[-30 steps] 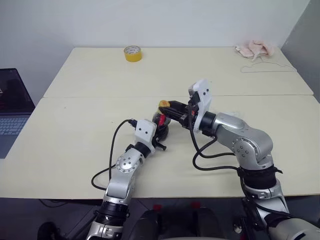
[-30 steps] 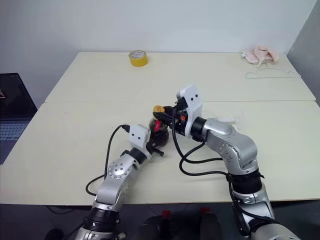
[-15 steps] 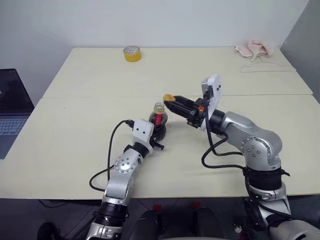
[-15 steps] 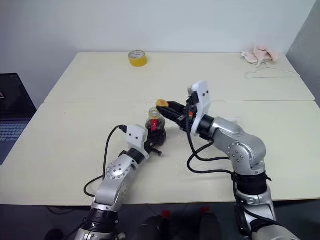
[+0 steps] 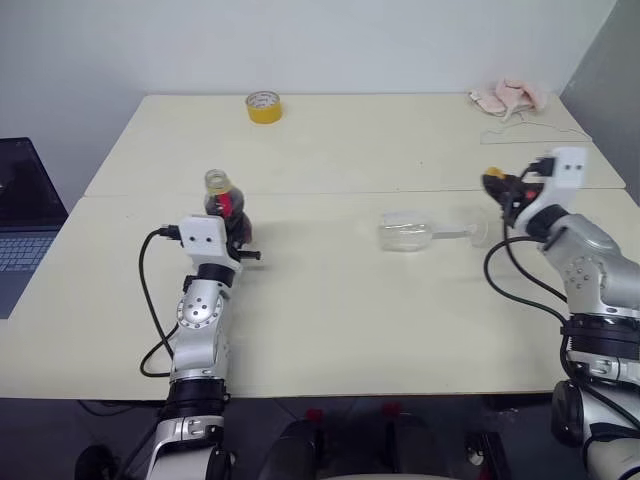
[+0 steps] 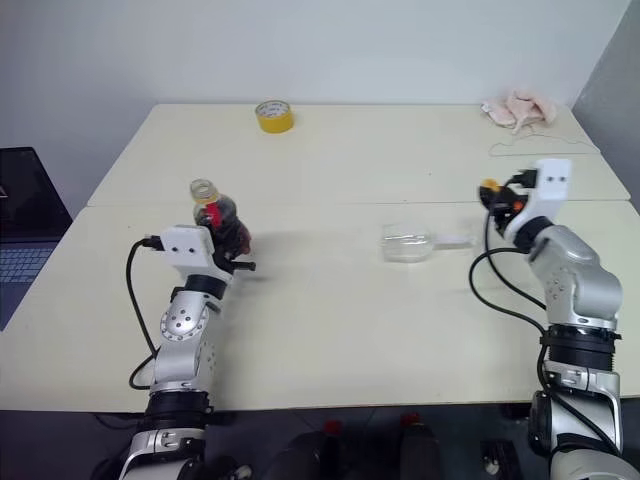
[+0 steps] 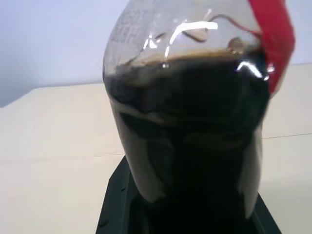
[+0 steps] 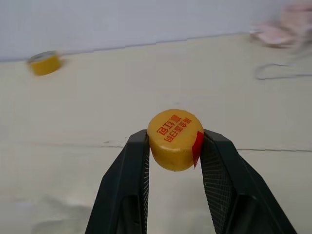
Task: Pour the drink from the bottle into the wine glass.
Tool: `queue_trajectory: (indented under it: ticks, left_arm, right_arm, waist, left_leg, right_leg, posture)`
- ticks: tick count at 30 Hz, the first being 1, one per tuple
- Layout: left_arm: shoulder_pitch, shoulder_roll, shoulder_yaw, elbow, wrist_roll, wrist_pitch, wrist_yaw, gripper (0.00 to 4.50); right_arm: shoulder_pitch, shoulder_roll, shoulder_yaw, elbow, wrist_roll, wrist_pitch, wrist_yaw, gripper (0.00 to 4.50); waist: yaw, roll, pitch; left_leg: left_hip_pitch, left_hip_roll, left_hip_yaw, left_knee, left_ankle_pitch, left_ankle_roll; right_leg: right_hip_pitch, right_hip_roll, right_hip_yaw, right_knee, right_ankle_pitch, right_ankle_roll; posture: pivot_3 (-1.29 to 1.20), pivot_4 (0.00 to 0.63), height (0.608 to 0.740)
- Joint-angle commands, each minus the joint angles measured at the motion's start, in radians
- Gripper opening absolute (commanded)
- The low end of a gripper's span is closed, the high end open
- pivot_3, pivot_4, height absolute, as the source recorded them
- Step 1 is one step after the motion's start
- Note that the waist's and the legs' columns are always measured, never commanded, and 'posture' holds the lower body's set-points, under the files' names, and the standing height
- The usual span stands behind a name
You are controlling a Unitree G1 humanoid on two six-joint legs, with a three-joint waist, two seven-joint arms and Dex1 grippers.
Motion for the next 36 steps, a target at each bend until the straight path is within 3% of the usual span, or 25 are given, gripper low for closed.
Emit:
queue_trajectory:
  ticks: [1, 7, 17, 27, 28, 36]
  left_arm:
    - [-0.019, 0.013, 0.046, 0.026, -0.009, -0.083, 0.04, 0.74]
    - [-0.007, 0.001, 0.072, 0.141, -0.009, -0.196, 0.072, 0.74]
    - [0.003, -0.019, 0.095, 0.198, -0.044, -0.231, 0.115, 0.74]
    - [0.033, -0.028, 0.112, 0.194, -0.062, -0.227, 0.131, 0.74]
    - [0.034, -0.03, 0.113, 0.194, -0.065, -0.226, 0.135, 1.46]
    - [0.036, -0.027, 0.117, 0.191, -0.063, -0.215, 0.155, 4.03]
  right_arm:
    - [0.036, -0.014, -0.042, -0.004, -0.031, -0.047, -0.041, 1.2]
    - [0.155, -0.001, 0.028, -0.021, -0.093, -0.001, -0.066, 1.2]
    - [0.157, 0.003, 0.053, 0.107, -0.192, -0.011, -0.139, 1.2]
    - [0.143, -0.013, 0.065, 0.128, -0.216, -0.032, -0.112, 4.46]
    - [0.142, -0.018, 0.064, 0.131, -0.218, -0.036, -0.109, 4.5]
    - [0.118, -0.044, 0.052, 0.156, -0.224, -0.077, -0.081, 4.5]
  waist:
    - [0.0, 0.0, 0.0]
    - [0.0, 0.0, 0.0]
    - [-0.001, -0.001, -0.002]
    - [-0.008, -0.001, -0.006]
    - [-0.009, -0.001, -0.007]
    - [-0.009, 0.0, -0.007]
  left_leg:
    - [0.0, 0.0, 0.0, 0.0, 0.0, 0.0]
    - [0.0, 0.0, 0.0, 0.001, 0.0, 0.0]
    - [0.0, 0.0, 0.001, 0.001, 0.0, 0.0]
    - [0.002, 0.001, 0.0, 0.0, 0.0, 0.0]
    - [0.002, 0.001, 0.0, 0.0, 0.0, 0.0]
    - [0.002, 0.0, 0.0, 0.0, 0.0, 0.0]
  right_leg:
    - [0.0, 0.0, 0.0, 0.0, 0.0, 0.0]
    - [0.0, 0.0, 0.0, 0.0, 0.0, 0.0]
    - [0.0, 0.0, 0.001, 0.001, 0.0, 0.0]
    - [0.002, 0.0, 0.0, 0.0, 0.0, 0.0]
    - [0.002, 0.0, 0.0, 0.0, 0.0, 0.0]
    - [0.003, 0.0, 0.0, 0.0, 0.0, 0.0]
  posture:
    - [0.0, 0.15, 0.74]
    - [0.0, 0.15, 0.74]
    - [0.0, 0.15, 0.74]
    - [0.0, 0.15, 0.74]
    - [0.0, 0.15, 0.74]
    - [0.0, 0.15, 0.74]
